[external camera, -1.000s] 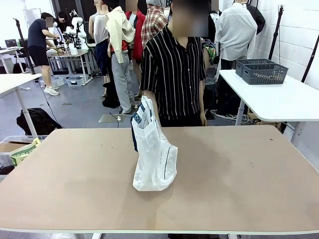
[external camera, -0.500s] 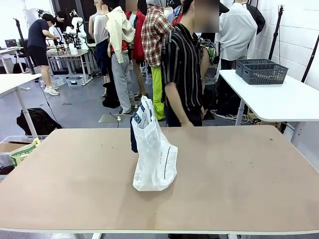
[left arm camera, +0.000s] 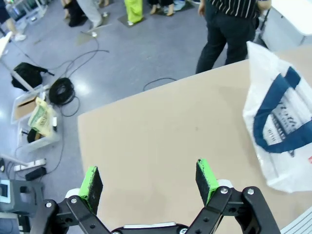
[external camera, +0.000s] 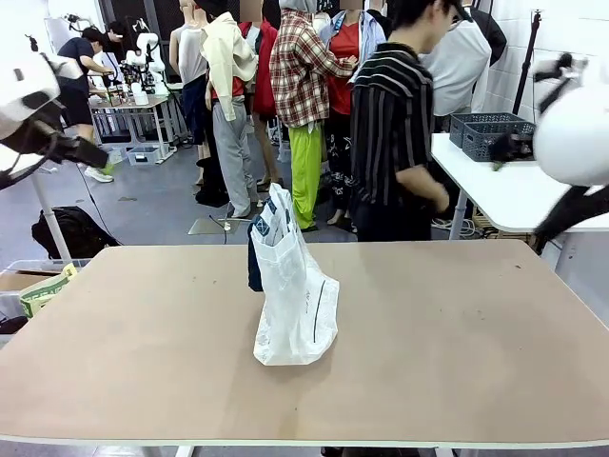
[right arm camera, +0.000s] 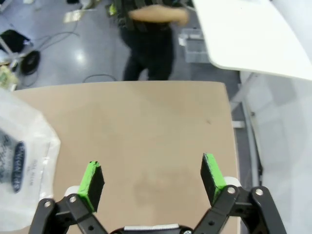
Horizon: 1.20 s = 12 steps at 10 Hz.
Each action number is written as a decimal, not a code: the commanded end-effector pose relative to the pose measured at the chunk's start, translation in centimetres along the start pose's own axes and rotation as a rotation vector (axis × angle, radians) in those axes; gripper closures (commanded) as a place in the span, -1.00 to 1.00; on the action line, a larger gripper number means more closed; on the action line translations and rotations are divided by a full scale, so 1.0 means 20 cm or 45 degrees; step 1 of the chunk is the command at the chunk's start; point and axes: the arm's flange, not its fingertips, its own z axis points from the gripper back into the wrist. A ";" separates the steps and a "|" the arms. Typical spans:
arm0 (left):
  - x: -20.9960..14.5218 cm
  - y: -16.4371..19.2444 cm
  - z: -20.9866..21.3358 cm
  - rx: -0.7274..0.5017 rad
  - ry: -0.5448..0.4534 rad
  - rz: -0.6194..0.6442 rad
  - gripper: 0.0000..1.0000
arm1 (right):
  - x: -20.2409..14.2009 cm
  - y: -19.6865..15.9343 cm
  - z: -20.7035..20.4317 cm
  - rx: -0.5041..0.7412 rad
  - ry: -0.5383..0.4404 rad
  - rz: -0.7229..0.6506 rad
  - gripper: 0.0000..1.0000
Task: Transfer purchased items from the store into the shopping bag.
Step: Open the Reusable shopping bag in the center of the table.
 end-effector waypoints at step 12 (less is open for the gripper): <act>0.31 -0.41 -0.22 -0.219 -0.006 -0.083 -1.00 | 0.14 0.64 0.11 0.184 0.077 0.118 -1.00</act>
